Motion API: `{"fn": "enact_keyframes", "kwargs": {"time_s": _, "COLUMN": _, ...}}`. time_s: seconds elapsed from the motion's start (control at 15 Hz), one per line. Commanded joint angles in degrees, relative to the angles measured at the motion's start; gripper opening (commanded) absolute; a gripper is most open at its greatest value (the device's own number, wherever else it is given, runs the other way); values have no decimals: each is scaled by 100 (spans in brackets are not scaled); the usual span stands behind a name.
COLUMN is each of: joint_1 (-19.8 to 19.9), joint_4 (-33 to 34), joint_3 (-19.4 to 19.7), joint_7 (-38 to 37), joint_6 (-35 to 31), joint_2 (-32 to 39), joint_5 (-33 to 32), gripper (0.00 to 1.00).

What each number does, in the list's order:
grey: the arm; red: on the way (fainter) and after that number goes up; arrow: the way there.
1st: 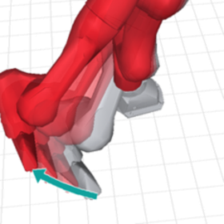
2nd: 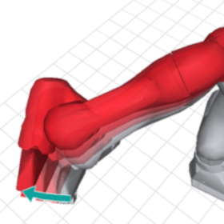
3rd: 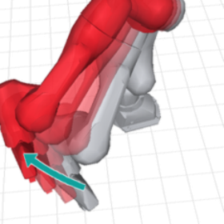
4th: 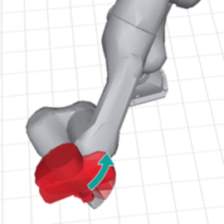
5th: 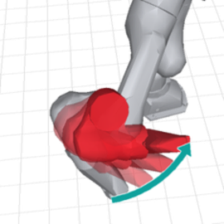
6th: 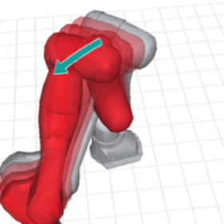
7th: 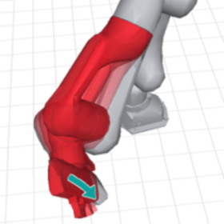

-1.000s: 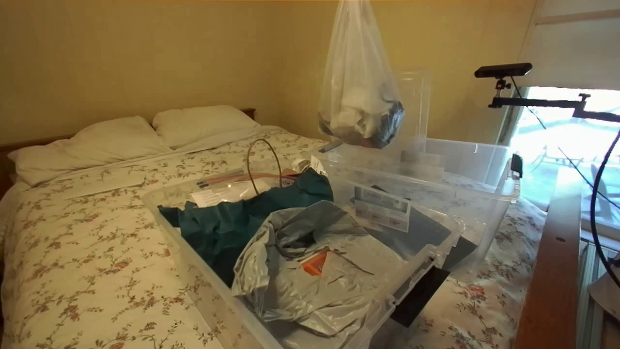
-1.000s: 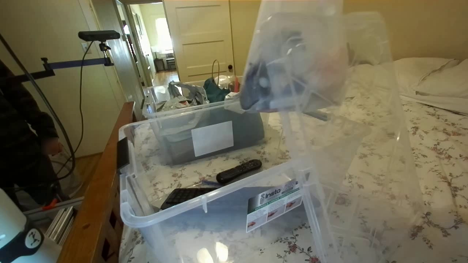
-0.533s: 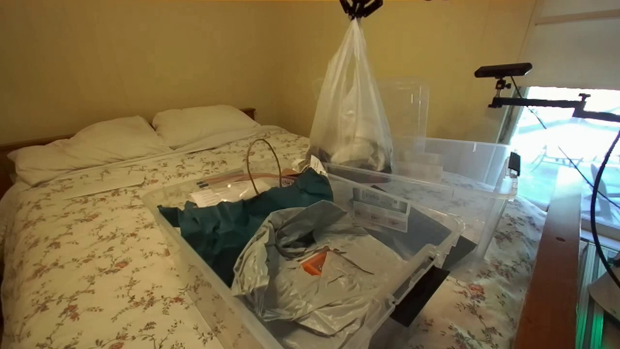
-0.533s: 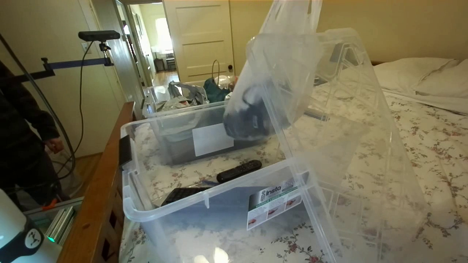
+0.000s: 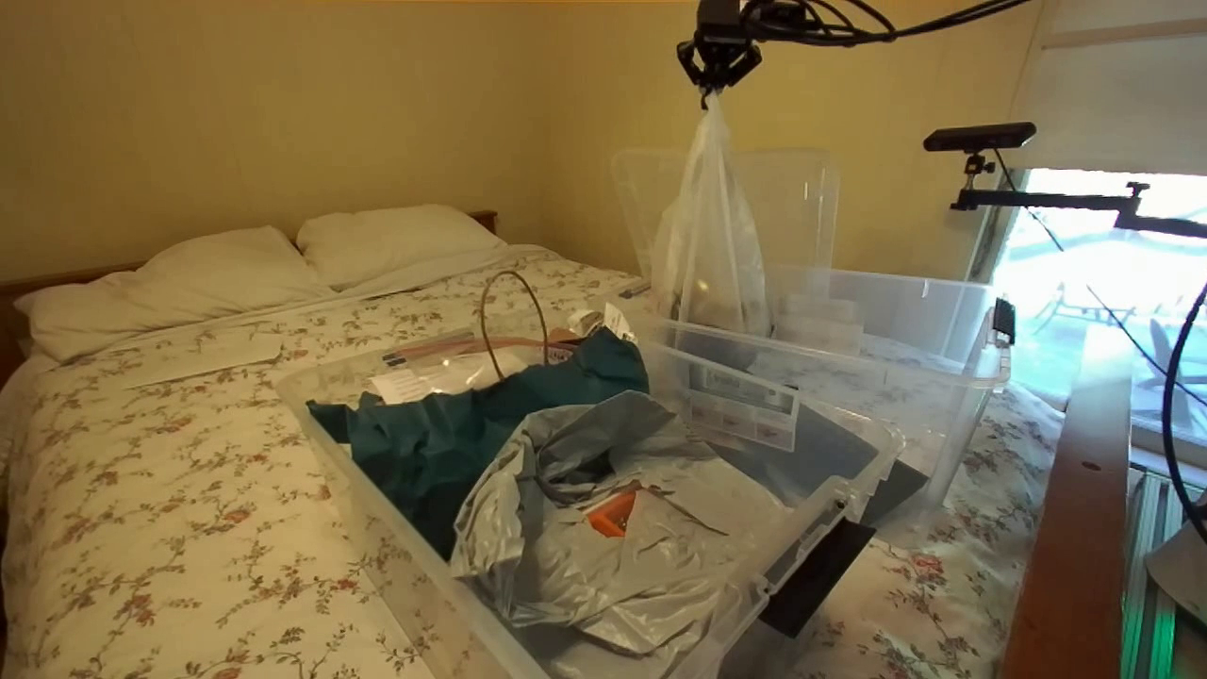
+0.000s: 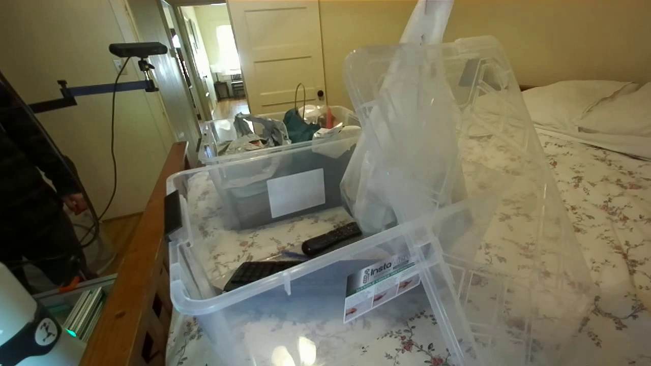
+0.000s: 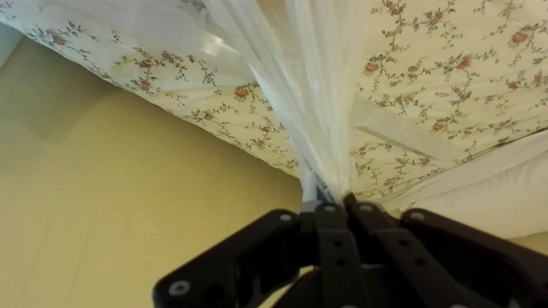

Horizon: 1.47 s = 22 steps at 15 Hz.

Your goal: Put the plastic inside the basket

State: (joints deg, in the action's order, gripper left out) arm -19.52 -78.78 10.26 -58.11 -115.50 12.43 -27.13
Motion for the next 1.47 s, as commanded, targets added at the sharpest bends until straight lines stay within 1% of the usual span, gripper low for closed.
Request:
{"fn": "enact_keyframes", "kwargs": {"time_s": 0.0, "joint_1": 9, "joint_4": -628, "joint_3": -95, "joint_7": 411, "joint_6": -135, "joint_2": -414, "joint_5": 166, "gripper": 0}}
{"fn": "enact_keyframes", "kwargs": {"time_s": 0.07, "joint_1": 28, "joint_4": -842, "joint_3": -126, "joint_7": 566, "joint_6": -182, "joint_2": -444, "joint_5": 271, "gripper": 0}}
{"fn": "enact_keyframes", "kwargs": {"time_s": 0.13, "joint_1": 377, "joint_4": -1006, "joint_3": -557, "joint_7": 687, "joint_6": -96, "joint_2": -501, "joint_5": 248, "gripper": 0}}
{"fn": "enact_keyframes", "kwargs": {"time_s": 0.27, "joint_1": 495, "joint_4": -1406, "joint_3": -741, "joint_7": 959, "joint_6": 18, "joint_2": -613, "joint_5": 353, "gripper": 0}}
{"fn": "enact_keyframes", "kwargs": {"time_s": 0.4, "joint_1": 617, "joint_4": -1653, "joint_3": -923, "joint_7": 1162, "joint_6": 203, "joint_2": -632, "joint_5": 495, "gripper": 0}}
{"fn": "enact_keyframes", "kwargs": {"time_s": 0.53, "joint_1": 717, "joint_4": -1777, "joint_3": -1053, "joint_7": 1327, "joint_6": 558, "joint_2": -594, "joint_5": 726, "gripper": 0}}
{"fn": "enact_keyframes", "kwargs": {"time_s": 0.67, "joint_1": 769, "joint_4": -1783, "joint_3": -1133, "joint_7": 1244, "joint_6": 930, "joint_2": -454, "joint_5": 831, "gripper": 0}}
{"fn": "enact_keyframes", "kwargs": {"time_s": 0.73, "joint_1": 746, "joint_4": -1717, "joint_3": -1173, "joint_7": 1072, "joint_6": 1053, "joint_2": -304, "joint_5": 774, "gripper": 0}}
{"fn": "enact_keyframes", "kwargs": {"time_s": 0.93, "joint_1": 647, "joint_4": -1486, "joint_3": -1310, "joint_7": 709, "joint_6": 1131, "joint_2": 137, "joint_5": 749, "gripper": 0}}
{"fn": "enact_keyframes", "kwargs": {"time_s": 1.2, "joint_1": 388, "joint_4": -1379, "joint_3": -1514, "joint_7": 524, "joint_6": 1231, "joint_2": 567, "joint_5": 610, "gripper": 0}}
{"fn": "enact_keyframes", "kwargs": {"time_s": 1.33, "joint_1": 320, "joint_4": -1383, "joint_3": -1553, "joint_7": 506, "joint_6": 983, "joint_2": 802, "joint_5": 674, "gripper": 0}}
{"fn": "enact_keyframes", "kwargs": {"time_s": 1.4, "joint_1": 258, "joint_4": -1329, "joint_3": -1530, "joint_7": 422, "joint_6": 886, "joint_2": 1011, "joint_5": 575, "gripper": 0}}
